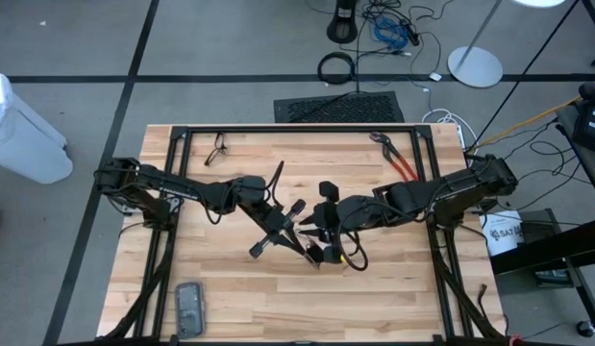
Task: Coil cords
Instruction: Coil the black wire onto the spool
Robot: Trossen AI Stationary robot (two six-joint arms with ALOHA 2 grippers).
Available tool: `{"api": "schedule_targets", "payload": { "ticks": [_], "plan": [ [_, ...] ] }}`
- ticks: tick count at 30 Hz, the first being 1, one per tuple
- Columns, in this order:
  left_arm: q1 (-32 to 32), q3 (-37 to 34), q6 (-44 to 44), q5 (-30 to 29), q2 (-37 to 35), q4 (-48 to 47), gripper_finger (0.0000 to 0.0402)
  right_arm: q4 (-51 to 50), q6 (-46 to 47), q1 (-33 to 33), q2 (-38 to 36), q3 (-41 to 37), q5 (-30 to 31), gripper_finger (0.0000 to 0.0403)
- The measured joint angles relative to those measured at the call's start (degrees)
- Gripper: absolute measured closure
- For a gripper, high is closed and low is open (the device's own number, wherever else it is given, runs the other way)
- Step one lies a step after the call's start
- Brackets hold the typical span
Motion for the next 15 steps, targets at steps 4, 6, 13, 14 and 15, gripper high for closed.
{"api": "schedule_targets", "payload": {
  "ticks": [4,6,13,14,15],
  "plan": [
    [0.0,0.0,0.15,0.0,0.0,0.17,0.04,-2.72,0.0,0.33,0.2,2.03,0.18,0.0319],
    [0.0,0.0,0.23,0.0,0.0,0.2,0.04,-2.35,-0.27,0.55,0.2,2.87,0.19,0.0319],
    [-0.02,0.0,0.2,0.02,-0.07,1.76,0.04,-1.01,-0.31,1.32,0.2,3.96,-0.04,0.0318],
    [-0.01,0.0,0.21,0.02,-0.07,1.8,0.04,-0.92,-0.29,1.45,0.2,3.96,-0.06,0.0318],
    [0.0,0.0,0.21,0.02,-0.07,1.89,0.04,-0.49,-0.19,1.57,0.35,3.96,-0.06,0.0318]
  ]
}}
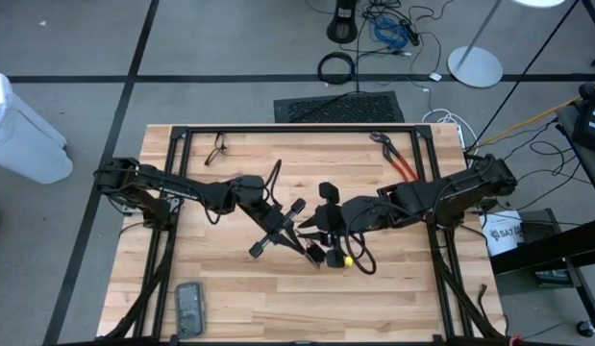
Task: Coil cords
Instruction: Coil the black wire onto the spool
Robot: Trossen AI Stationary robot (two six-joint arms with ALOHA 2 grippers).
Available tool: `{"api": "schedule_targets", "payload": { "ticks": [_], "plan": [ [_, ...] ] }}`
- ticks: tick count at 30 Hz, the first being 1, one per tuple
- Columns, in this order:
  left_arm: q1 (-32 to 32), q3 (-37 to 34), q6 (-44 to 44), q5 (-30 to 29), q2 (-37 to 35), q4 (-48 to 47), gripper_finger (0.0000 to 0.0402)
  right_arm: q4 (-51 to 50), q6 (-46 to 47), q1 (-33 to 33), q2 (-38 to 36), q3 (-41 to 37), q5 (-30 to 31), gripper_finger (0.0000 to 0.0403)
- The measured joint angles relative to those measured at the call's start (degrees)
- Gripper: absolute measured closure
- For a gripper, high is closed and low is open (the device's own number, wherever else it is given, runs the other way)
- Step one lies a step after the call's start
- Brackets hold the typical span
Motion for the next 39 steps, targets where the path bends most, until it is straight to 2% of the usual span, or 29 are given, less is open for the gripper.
{"api": "schedule_targets", "payload": {
  "ticks": [6,14,21,26,29,39],
  "plan": [
    [-0.01,0.0,0.0,0.0,0.0,0.84,0.04,2.22,-0.32,0.11,0.51,0.04,-0.07,0.0318],
    [-0.02,-0.02,-0.02,0.02,0.0,0.49,0.04,-3.02,-2.21,-0.02,0.78,0.04,-0.11,0.0316],
    [-0.05,-0.02,-0.03,0.31,0.0,0.67,0.04,-5.23,-2.25,-0.07,0.77,0.25,0.37,0.0262],
    [0.0,-0.02,-0.04,0.24,0.0,0.84,0.04,-11.88,-2.2,-0.02,0.72,4.67,3.57,0.0227],
    [0.0,-0.02,-0.02,0.22,0.0,0.84,0.04,-16.41,-1.16,0.02,0.74,7.9,4.7,0.0223],
    [0.0,-0.07,-0.02,0.17,0.0,0.62,0.04,-13.65,-0.6,2.23,1.35,9.57,4.33,0.0222]
  ]
}}
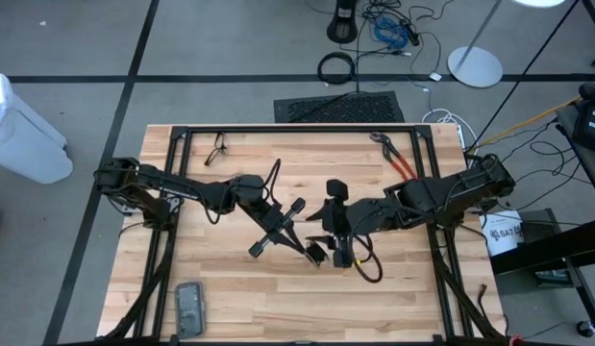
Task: Coil cords
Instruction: Coil the black wire onto the spool
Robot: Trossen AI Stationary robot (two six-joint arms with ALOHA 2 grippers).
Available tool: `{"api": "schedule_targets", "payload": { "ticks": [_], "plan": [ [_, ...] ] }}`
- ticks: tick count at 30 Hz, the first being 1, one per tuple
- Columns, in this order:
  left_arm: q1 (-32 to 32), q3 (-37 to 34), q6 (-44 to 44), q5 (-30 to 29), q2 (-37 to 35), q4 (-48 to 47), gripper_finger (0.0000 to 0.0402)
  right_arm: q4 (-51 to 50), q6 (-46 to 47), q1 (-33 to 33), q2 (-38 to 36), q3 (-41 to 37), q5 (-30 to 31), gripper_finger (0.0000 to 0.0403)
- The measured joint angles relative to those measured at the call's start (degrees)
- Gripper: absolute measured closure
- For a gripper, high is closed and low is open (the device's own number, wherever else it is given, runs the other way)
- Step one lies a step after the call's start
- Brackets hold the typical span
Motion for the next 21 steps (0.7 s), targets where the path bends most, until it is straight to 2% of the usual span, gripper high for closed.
{"api": "schedule_targets", "payload": {
  "ticks": [4,9,13,17,21],
  "plan": [
    [-0.01,0.0,-0.36,0.0,0.0,-0.39,0.04,-5.97,4.34,1.26,0.58,-0.07,2.0,0.0222],
    [0.0,-0.02,-1.92,2.01,-0.18,-0.99,0.04,-17.83,14.73,5.45,1.1,-1.8,13.02,0.0222],
    [0.53,-0.07,-1.9,2.23,-0.66,-4.1,0.04,-22.18,25.03,11.37,1.01,-3.63,20.39,0.0222],
    [1.73,-0.07,-3.03,2.12,-1.12,-4.88,0.04,-17.12,32.0,16.16,0.97,-10.14,23.78,0.0222],
    [2.23,-0.07,-3.43,1.89,-1.78,-4.97,0.04,-4.23,35.86,17.98,0.99,-20.73,23.91,0.0222]
  ]
}}
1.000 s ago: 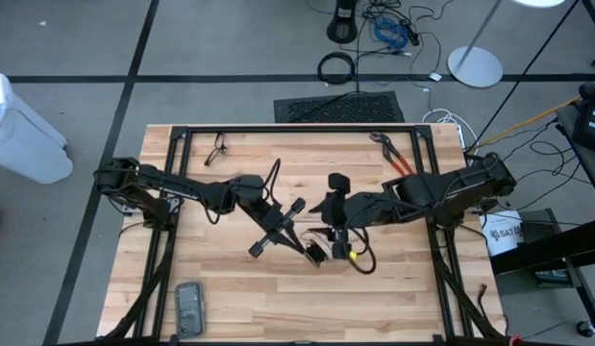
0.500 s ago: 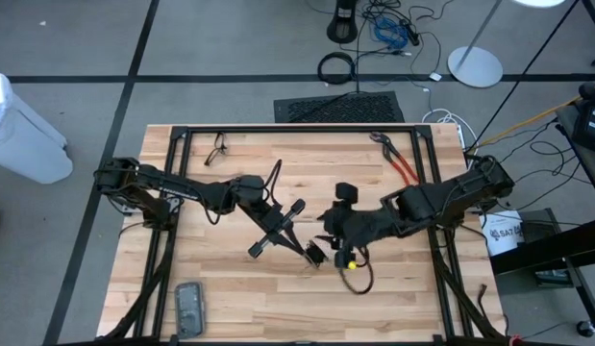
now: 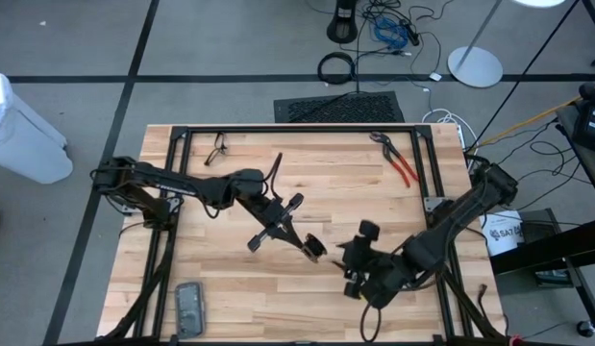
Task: Coil cords
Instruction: Coil the black wire onto the spool
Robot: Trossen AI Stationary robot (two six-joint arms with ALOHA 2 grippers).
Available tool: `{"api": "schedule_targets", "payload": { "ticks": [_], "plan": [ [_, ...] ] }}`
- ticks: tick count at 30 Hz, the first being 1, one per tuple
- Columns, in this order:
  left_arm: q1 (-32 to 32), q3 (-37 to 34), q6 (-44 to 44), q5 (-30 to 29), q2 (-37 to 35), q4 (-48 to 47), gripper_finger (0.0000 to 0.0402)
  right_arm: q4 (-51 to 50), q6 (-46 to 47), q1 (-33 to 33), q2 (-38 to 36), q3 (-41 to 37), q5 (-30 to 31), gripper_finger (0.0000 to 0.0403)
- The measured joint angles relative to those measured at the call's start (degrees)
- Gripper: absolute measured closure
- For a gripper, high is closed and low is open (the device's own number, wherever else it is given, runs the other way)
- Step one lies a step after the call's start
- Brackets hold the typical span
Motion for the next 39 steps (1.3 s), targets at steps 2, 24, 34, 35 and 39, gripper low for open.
{"api": "schedule_targets", "payload": {
  "ticks": [2,24,34,35,39],
  "plan": [
    [0.0,0.0,0.02,-0.93,-0.75,-0.35,0.04,9.4,0.37,0.19,0.0,-5.77,0.03,0.0222],
    [-0.04,0.02,2.14,-8.63,-7.16,-7.58,0.04,88.38,-15.11,-6.96,16.75,-35.33,10.72,0.0222],
    [-0.07,0.02,2.14,-8.63,-7.16,-7.69,0.04,104.63,-22.81,-8.37,24.09,-34.58,16.62,0.0227],
    [-0.04,0.02,2.14,-8.64,-7.16,-7.71,0.04,105.35,-23.28,-8.42,24.18,-34.58,16.82,0.0232],
    [-0.04,0.02,3.49,-8.62,-7.16,-8.63,0.04,107.47,-24.93,-9.11,24.2,-34.58,16.77,0.0271]
  ]
}}
